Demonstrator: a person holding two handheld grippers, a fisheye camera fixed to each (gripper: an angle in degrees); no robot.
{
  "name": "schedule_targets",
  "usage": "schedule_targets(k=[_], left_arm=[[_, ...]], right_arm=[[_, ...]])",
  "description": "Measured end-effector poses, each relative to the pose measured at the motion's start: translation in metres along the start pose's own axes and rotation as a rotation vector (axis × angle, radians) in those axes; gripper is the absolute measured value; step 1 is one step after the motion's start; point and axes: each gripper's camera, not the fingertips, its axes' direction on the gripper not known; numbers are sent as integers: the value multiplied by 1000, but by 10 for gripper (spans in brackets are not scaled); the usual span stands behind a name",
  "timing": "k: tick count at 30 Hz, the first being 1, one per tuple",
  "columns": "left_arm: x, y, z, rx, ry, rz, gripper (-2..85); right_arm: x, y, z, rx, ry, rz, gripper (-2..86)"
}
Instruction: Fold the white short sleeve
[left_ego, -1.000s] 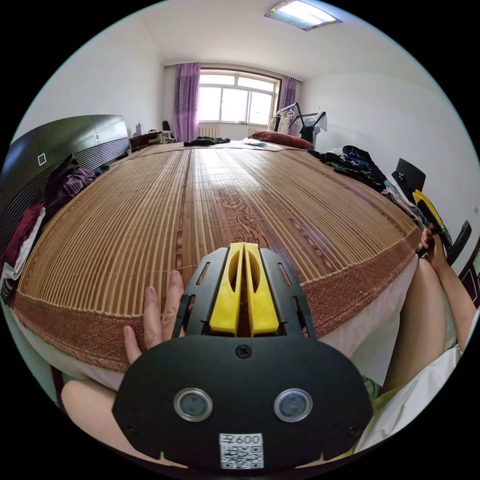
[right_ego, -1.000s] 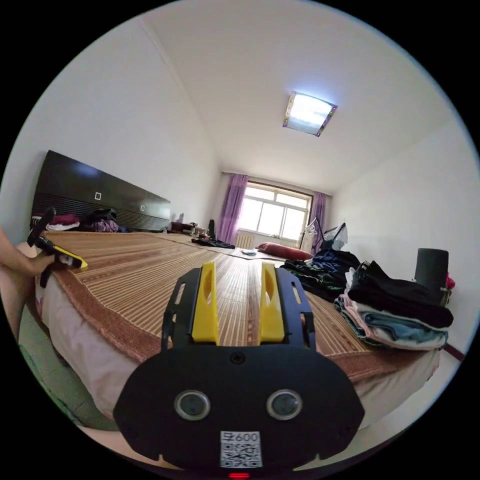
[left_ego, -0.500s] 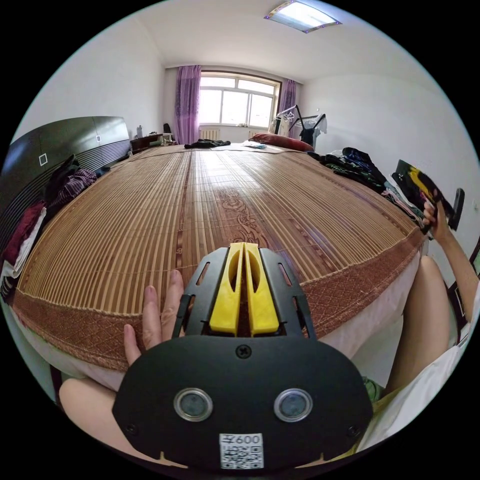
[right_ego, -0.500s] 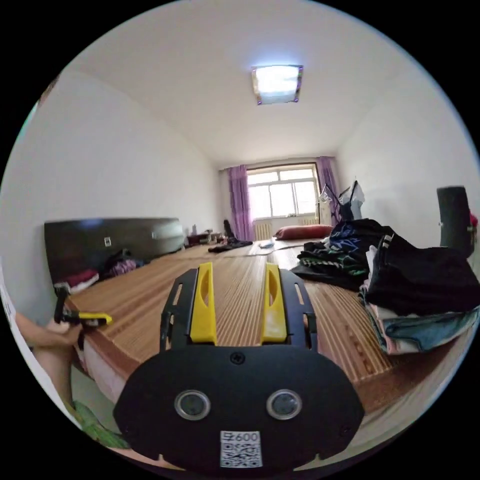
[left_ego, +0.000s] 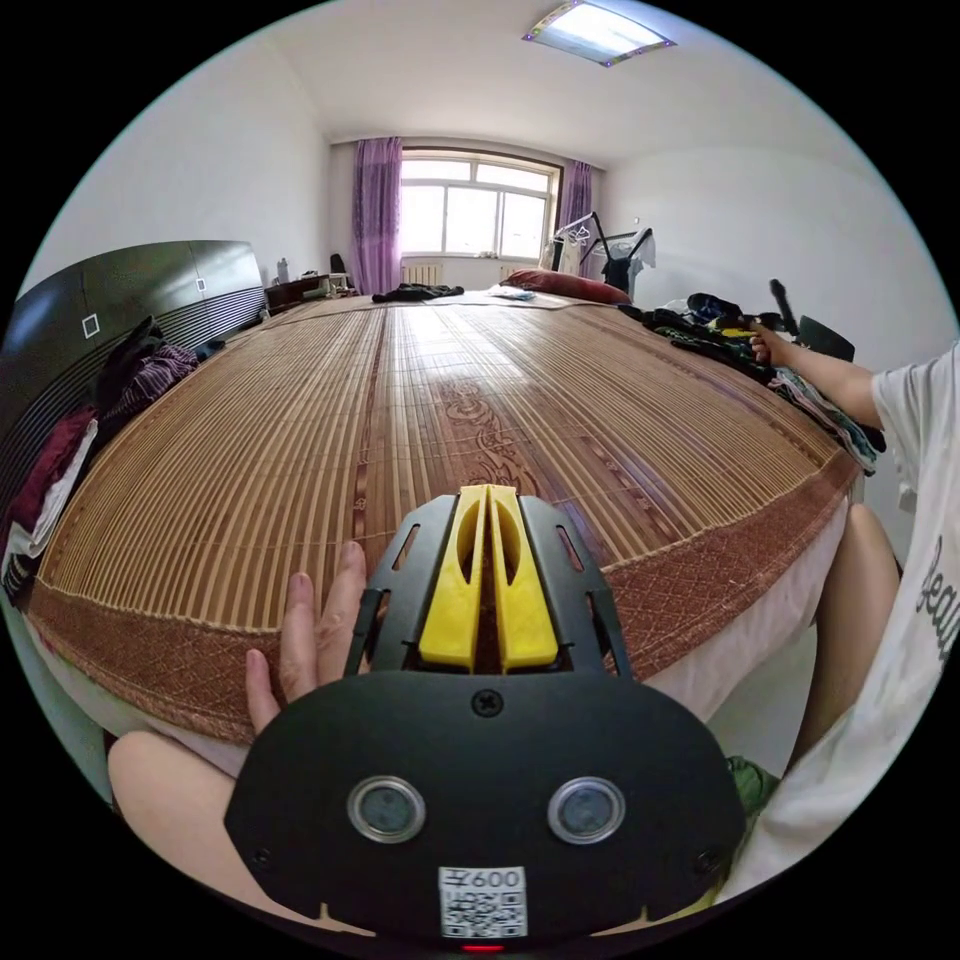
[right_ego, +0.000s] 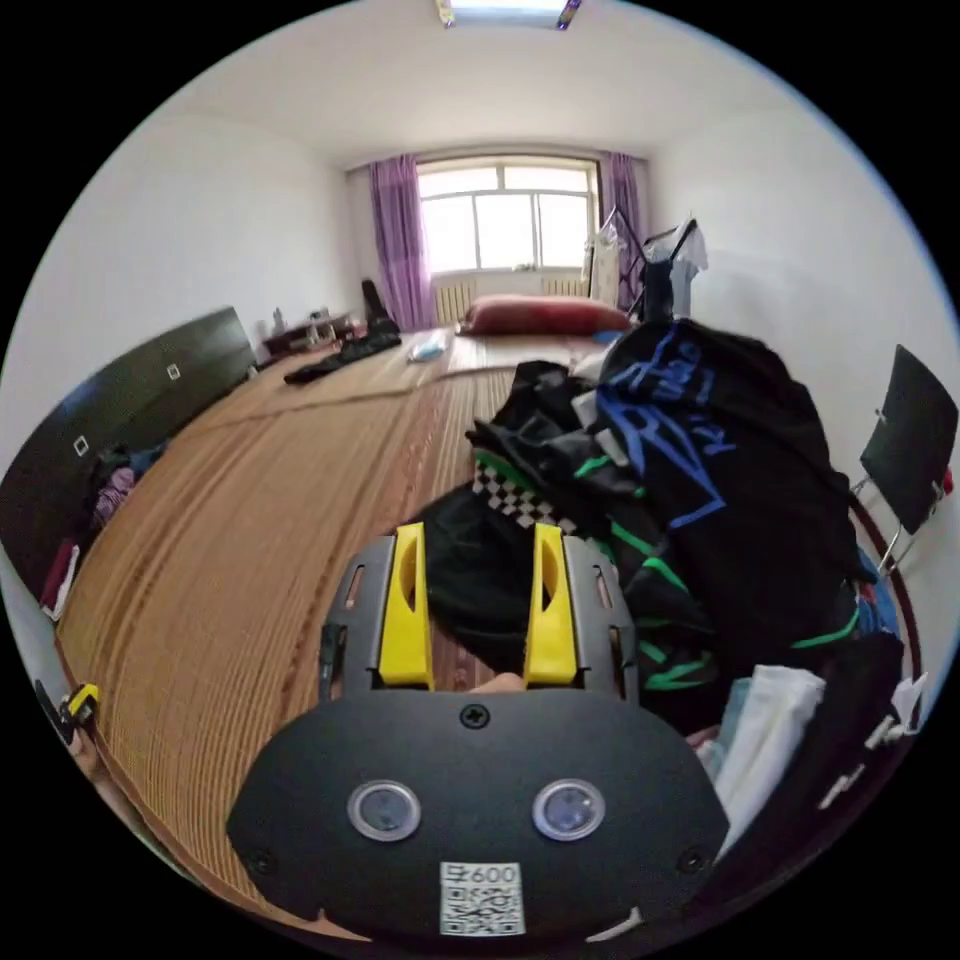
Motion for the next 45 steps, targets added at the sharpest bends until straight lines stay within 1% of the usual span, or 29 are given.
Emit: schedule_targets(k=[1, 2, 6, 10, 15, 17, 21, 24, 25, 27, 29, 31, 33, 40, 45], left_arm=[[-4, 3, -1, 2, 1, 0, 3], [-6, 4, -2, 4, 1, 1, 3], [-20, 15, -7, 11, -2, 4, 3], [-35, 25, -11, 17, 0, 5, 3], [-51, 36, -14, 17, 0, 6, 2], [-57, 40, -15, 17, 0, 6, 2], [-70, 49, -16, 15, 1, 6, 2], [-78, 56, -15, 12, 0, 5, 2], [-81, 58, -15, 11, 0, 4, 2], [-86, 63, -14, 11, 3, 2, 2], [-91, 68, -12, 13, 7, 0, 2], [-97, 73, -9, 13, 11, -2, 2], [-100, 78, -6, 13, 11, -2, 2], [-112, 99, 13, 34, 26, -9, 2], [-112, 109, 32, 34, 22, -6, 2]], right_arm=[[-6, -6, 30, -98, 21, -1, 141], [-9, -8, 25, -44, 28, -2, 142], [-14, -23, 33, -52, 24, 27, 137], [-41, -29, 37, -38, 73, -26, 135], [-44, -34, 40, -51, 23, 10, 132], [-59, -29, 38, -48, 60, -6, 128], [-127, 6, 19, 6, 288, -169, 99], [-183, 53, 18, -56, 358, -404, 20], [-199, 71, 15, -46, 445, -436, 4], [-210, 92, 6, -60, 480, -447, -3], [-207, 105, -8, -77, 456, -398, -6], [-197, 117, -26, -88, 388, -310, -8], [-194, 126, -35, -85, 351, -287, -8], [-218, 146, -31, -49, 377, -334, -8], [-203, 142, -39, -50, 234, -255, -9]])
